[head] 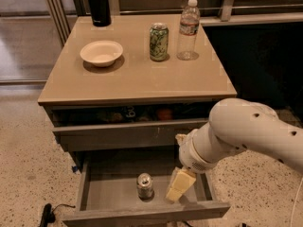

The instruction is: Pick 7up can from middle drawer and place on counter

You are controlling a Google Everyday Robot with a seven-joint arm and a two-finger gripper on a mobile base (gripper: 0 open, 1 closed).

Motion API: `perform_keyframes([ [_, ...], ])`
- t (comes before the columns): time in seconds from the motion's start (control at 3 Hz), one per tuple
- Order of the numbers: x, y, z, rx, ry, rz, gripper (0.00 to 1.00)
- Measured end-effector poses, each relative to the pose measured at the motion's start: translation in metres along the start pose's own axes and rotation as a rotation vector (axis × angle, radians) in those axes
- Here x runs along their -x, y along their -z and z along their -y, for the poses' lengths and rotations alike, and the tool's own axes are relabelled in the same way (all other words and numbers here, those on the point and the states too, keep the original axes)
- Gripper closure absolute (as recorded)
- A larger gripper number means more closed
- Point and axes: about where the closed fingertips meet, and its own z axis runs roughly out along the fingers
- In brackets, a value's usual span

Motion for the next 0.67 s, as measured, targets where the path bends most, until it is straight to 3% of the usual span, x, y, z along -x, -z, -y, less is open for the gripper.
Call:
perform_keyframes([
  [0.33, 0.006, -0.019, -0.002, -0.03, 0.0, 0.032, 0.0],
  [0.67, 0.008, -0.045, -0.003, -0.052, 0.046, 0.063, 0.0],
])
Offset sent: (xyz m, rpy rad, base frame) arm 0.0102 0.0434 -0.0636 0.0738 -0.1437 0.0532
